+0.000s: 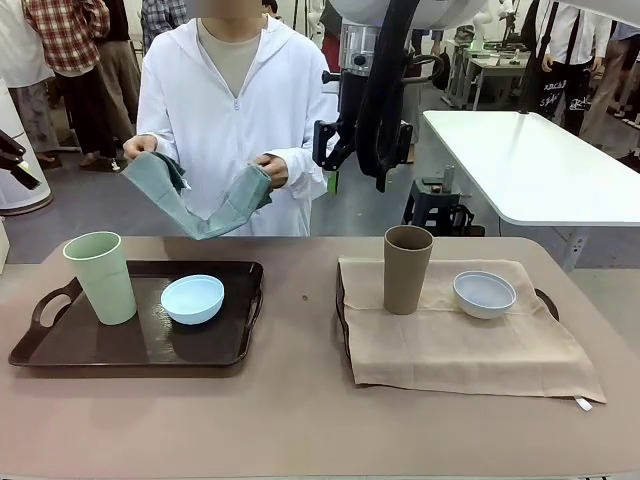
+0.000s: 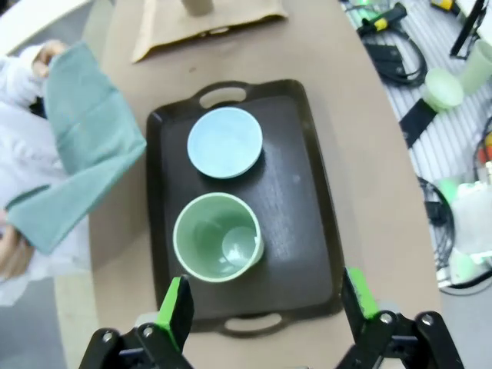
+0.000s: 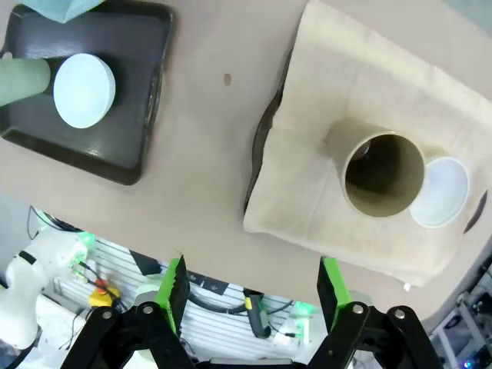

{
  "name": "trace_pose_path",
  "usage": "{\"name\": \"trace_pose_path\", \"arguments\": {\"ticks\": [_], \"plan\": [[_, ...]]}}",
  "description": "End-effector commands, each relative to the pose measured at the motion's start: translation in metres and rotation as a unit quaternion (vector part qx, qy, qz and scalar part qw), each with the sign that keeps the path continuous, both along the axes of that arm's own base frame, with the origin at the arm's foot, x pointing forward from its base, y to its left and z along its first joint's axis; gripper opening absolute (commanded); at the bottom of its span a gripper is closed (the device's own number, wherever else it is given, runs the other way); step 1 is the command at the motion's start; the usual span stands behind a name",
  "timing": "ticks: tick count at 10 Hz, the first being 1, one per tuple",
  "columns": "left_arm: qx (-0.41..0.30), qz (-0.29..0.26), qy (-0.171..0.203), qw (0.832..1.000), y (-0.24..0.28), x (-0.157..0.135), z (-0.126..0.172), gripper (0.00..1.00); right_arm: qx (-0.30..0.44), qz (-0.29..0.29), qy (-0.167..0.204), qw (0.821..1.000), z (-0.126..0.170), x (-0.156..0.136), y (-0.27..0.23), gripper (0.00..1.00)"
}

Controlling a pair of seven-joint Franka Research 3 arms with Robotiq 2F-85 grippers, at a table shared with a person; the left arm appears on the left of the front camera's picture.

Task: Set up a tray with a mat and arrange the tableware.
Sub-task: Pick up the Picnic Bowl and Reusable plastic cup from the Handle tray in front of the human's position and hold them in the air.

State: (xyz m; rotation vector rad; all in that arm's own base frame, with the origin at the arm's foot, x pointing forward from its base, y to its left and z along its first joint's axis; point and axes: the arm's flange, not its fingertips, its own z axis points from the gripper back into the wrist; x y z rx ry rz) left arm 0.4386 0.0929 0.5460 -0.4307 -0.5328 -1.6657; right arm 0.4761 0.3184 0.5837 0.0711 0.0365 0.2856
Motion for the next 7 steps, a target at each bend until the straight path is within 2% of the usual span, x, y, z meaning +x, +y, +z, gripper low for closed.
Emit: {"name": "trace_pose_path", "arguments": {"ticks": [1, 2, 3, 5, 7], "plan": [[0.003, -0.003, -0.013, 1.0, -0.002, -0.007, 0.001, 1.0, 0.01, 0.002, 0.003, 1.0, -0.001, -0.007, -0.009, 0.86], [0.0, 0.0, 0.0, 1.0, 0.0, 0.0, 0.0, 1.0, 0.0, 0.0, 0.0, 1.0, 0.0, 0.0, 0.0, 0.86], [-0.035, 0.001, 0.023, 0.999, 0.009, 0.017, -0.008, 1.0, -0.018, -0.007, 0.025, 0.999, -0.022, 0.013, 0.022, 0.86], [-0.055, 0.011, 0.033, 0.998, 0.029, 0.039, -0.029, 1.0, -0.032, 0.01, 0.048, 0.998, -0.046, 0.024, 0.071, 0.86], [-0.083, 0.02, 0.032, 0.996, 0.06, 0.054, -0.035, 1.0, -0.034, 0.027, 0.035, 0.998, -0.053, 0.025, 0.115, 0.86]]}}
